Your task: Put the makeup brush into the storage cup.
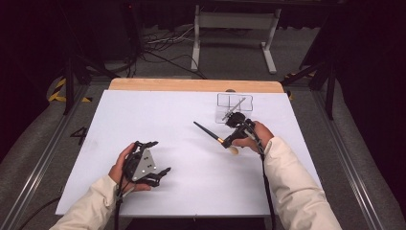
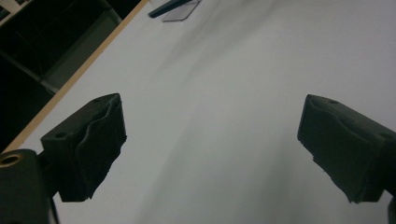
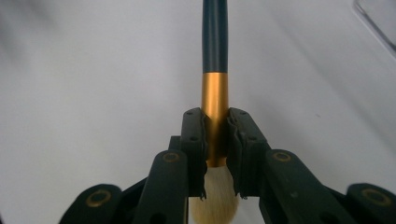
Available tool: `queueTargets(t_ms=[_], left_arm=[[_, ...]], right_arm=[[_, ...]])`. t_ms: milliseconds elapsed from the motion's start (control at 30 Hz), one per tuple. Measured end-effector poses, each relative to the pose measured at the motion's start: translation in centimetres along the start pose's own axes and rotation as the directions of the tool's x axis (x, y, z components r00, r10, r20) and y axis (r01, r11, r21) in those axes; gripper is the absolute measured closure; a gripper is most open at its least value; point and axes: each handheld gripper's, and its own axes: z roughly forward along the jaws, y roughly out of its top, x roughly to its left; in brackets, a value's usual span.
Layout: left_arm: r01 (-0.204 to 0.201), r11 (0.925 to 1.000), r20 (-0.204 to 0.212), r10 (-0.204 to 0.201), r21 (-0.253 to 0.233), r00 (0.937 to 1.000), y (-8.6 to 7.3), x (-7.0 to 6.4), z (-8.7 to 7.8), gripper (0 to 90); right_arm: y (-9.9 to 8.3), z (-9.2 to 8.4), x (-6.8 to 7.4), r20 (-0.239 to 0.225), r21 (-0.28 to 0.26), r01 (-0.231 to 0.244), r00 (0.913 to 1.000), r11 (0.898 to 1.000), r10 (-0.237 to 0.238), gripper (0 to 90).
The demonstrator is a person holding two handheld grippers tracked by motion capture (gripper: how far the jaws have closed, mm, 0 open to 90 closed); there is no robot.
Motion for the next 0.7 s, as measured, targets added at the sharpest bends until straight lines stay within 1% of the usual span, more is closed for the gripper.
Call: queueTargets(t_ms=[33,67,133,167,233,300,333,400,433,467,500,533,567,600,633,667,700], left_arm=[[-0.029,0.9996,-0.011,0.029,-0.001,0.9995,0.3,-0.2,0.4,10.2],[-0.046,0.9989,-0.019,0.046,-0.002,0.9988,0.6,-0.4,0.8,10.9],[-0.075,0.9972,-0.041,0.074,-0.001,0.9964,1.1,-0.7,1.3,12.3],[-0.105,0.9945,-0.059,0.105,-0.001,0.9927,1.4,-0.9,1.7,13.5],[-0.139,0.9902,-0.075,0.140,0.008,0.9873,1.9,-1.3,2.2,14.5],[-0.192,0.9806,-0.108,0.195,0.037,0.9748,2.2,-1.8,2.8,17.7],[-0.214,0.9761,-0.116,0.217,0.039,0.9693,2.4,-2.0,3.0,19.3],[-0.257,0.9646,-0.159,0.263,0.058,0.9515,2.7,-2.5,3.3,24.3],[-0.281,0.9580,-0.168,0.287,0.058,0.9432,2.8,-2.7,3.4,27.4],[-0.292,0.9548,-0.188,0.297,0.057,0.9361,2.9,-2.9,3.5,30.9],[-0.311,0.9473,-0.190,0.320,0.077,0.9281,3.1,-3.2,3.6,31.7],[-0.330,0.9411,-0.188,0.338,0.071,0.9221,3.2,-3.4,3.8,33.7],[-0.330,0.9411,-0.188,0.338,0.071,0.9221,3.2,-3.4,3.8,36.7],[-0.349,0.9333,-0.199,0.359,0.083,0.9118,3.3,-3.7,4.0,36.7],[-0.368,0.9256,-0.198,0.378,0.089,0.9042,3.3,-3.9,4.2,38.7],[-0.390,0.9153,-0.207,0.403,0.102,0.8917,3.4,-4.2,4.4,41.2],[-0.399,0.9112,-0.216,0.412,0.103,0.8852,3.4,-4.5,4.7,45.6]], right_arm=[[0.2,0.0,0.6,-0.008,-0.007,0.004,1.0000,1.000,-0.004,77.8],[0.4,0.0,1.1,-0.007,-0.012,0.019,0.9998,1.000,-0.019,77.8],[0.9,0.2,2.3,-0.015,-0.026,0.031,0.9994,0.999,-0.032,77.8],[1.0,0.3,2.8,-0.015,-0.026,0.040,0.9991,0.999,-0.040,77.8],[1.5,0.7,4.2,-0.039,-0.025,0.064,0.9971,0.998,-0.065,77.8],[1.8,1.0,5.1,-0.050,-0.020,0.077,0.9957,0.997,-0.078,77.8],[2.0,1.2,5.5,-0.059,-0.017,0.082,0.9948,0.997,-0.083,77.8],[2.3,1.7,6.3,-0.069,-0.007,0.092,0.9934,0.996,-0.092,77.8],[2.4,1.9,6.6,-0.072,-0.005,0.096,0.9928,0.995,-0.096,77.8],[2.6,2.0,6.8,-0.076,-0.004,0.096,0.9925,0.995,-0.096,77.8],[2.7,2.1,7.0,-0.081,-0.005,0.096,0.9920,0.995,-0.097,77.8],[2.8,2.3,7.2,-0.087,-0.008,0.098,0.9914,0.995,-0.098,77.8],[2.8,2.3,7.2,-0.087,-0.008,0.098,0.9914,0.995,-0.098,77.8],[2.9,2.5,7.4,-0.090,-0.008,0.095,0.9914,0.995,-0.095,77.8],[3.1,2.6,7.5,-0.099,-0.013,0.097,0.9903,0.995,-0.098,77.8],[3.2,2.7,7.7,-0.104,-0.013,0.098,0.9896,0.995,-0.099,77.8],[3.3,2.8,7.9,-0.112,-0.014,0.101,0.9884,0.995,-0.102,77.8]])
